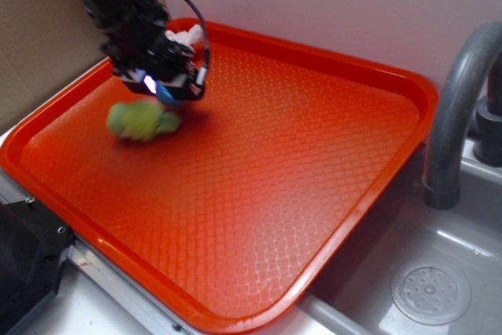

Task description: Grab the blue ball.

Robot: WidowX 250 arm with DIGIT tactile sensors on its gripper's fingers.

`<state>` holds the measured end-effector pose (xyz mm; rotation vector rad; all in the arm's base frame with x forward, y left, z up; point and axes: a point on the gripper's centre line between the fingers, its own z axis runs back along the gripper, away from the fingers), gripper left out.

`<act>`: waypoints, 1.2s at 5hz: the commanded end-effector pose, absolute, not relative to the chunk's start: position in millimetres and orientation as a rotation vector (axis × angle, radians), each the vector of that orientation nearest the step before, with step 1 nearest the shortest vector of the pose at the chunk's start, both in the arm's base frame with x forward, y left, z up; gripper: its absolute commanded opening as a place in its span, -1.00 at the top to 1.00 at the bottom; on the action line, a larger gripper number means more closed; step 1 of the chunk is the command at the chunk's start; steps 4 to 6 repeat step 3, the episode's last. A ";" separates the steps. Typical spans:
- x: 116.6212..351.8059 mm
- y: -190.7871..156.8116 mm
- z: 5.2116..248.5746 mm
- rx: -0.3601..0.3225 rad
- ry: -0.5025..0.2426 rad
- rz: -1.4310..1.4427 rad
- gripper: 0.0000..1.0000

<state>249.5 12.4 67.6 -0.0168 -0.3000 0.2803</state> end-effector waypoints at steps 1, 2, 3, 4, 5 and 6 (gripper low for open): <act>235.7 -50.5 184.8 -0.039 -0.322 0.065 1.00; 249.7 -53.5 212.3 -0.128 -0.165 0.052 1.00; 251.5 -52.6 206.5 -0.108 -0.149 0.068 1.00; 251.5 -52.6 206.5 -0.108 -0.149 0.068 1.00; 251.5 -52.6 206.5 -0.108 -0.149 0.068 1.00; 251.5 -52.6 206.5 -0.108 -0.149 0.068 1.00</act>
